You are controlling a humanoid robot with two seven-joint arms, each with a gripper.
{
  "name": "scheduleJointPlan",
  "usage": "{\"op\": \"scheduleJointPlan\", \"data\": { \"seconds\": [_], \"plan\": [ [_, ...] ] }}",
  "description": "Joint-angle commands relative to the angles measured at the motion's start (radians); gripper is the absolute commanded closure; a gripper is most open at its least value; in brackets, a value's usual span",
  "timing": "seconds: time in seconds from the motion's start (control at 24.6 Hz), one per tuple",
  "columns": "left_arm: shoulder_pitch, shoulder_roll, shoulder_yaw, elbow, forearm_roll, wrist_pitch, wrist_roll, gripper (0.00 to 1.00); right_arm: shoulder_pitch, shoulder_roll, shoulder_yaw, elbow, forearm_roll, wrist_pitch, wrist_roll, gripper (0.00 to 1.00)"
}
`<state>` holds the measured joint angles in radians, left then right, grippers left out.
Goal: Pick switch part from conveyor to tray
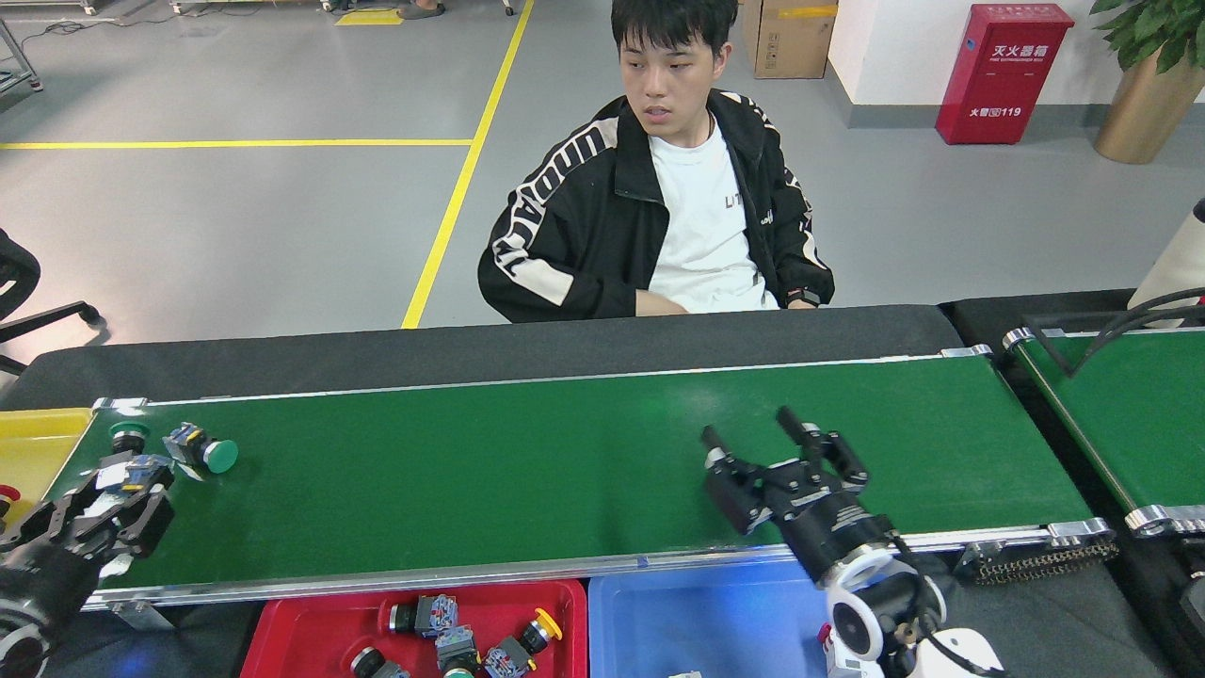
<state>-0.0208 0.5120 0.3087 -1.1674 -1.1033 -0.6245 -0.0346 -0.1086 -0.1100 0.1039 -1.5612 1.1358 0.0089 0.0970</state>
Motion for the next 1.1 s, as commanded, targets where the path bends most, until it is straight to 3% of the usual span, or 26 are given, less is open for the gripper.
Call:
{"op": "scheduleJointPlan", "data": {
  "seconds": [0.0,0.16,0.41,0.53,0.57,0.61,0.65,0.69,0.93,1.06],
  "plan": [
    [0.096,-0.003,0.046,-0.156,0.022,-0.104,-0.002,0.91,0.055,-0.045,-0.035,-0.028,-0.002,0.054,-0.085,0.01],
    [0.265,-0.049,0.029,-0.409,0.002,-0.161,-0.001,0.91,0.262,-0.088,-0.099,-0.141,-0.004,0.043,-0.174,0.01],
    [0.289,-0.184,-0.155,-0.586,-0.260,-0.161,-0.002,0.91,0.323,-0.082,-0.155,-0.161,-0.005,0.036,-0.214,0.01],
    [0.288,-0.198,-0.218,-0.607,-0.339,-0.161,-0.002,0.90,0.326,-0.082,-0.156,-0.166,-0.005,0.037,-0.218,0.01],
    [0.285,-0.198,-0.227,-0.607,-0.339,-0.161,-0.002,0.85,0.328,-0.082,-0.156,-0.166,-0.005,0.037,-0.221,0.01],
    [0.285,-0.205,-0.226,-0.607,-0.340,-0.161,-0.001,0.65,0.328,-0.082,-0.158,-0.166,-0.005,0.037,-0.226,0.01],
    [0.285,-0.216,-0.220,-0.606,-0.342,-0.161,-0.001,0.42,0.328,-0.082,-0.158,-0.166,-0.005,0.037,-0.230,0.01],
    [0.283,-0.219,-0.220,-0.604,-0.342,-0.161,0.001,0.00,0.328,-0.082,-0.156,-0.166,-0.005,0.037,-0.232,0.01],
    [0.305,-0.216,-0.161,-0.601,-0.317,-0.161,0.008,0.00,0.328,-0.080,-0.158,-0.165,-0.005,0.037,-0.234,0.01],
    [0.306,-0.224,-0.051,-0.597,-0.248,-0.161,0.007,0.00,0.328,-0.080,-0.156,-0.165,-0.005,0.037,-0.234,0.01]
  ]
}}
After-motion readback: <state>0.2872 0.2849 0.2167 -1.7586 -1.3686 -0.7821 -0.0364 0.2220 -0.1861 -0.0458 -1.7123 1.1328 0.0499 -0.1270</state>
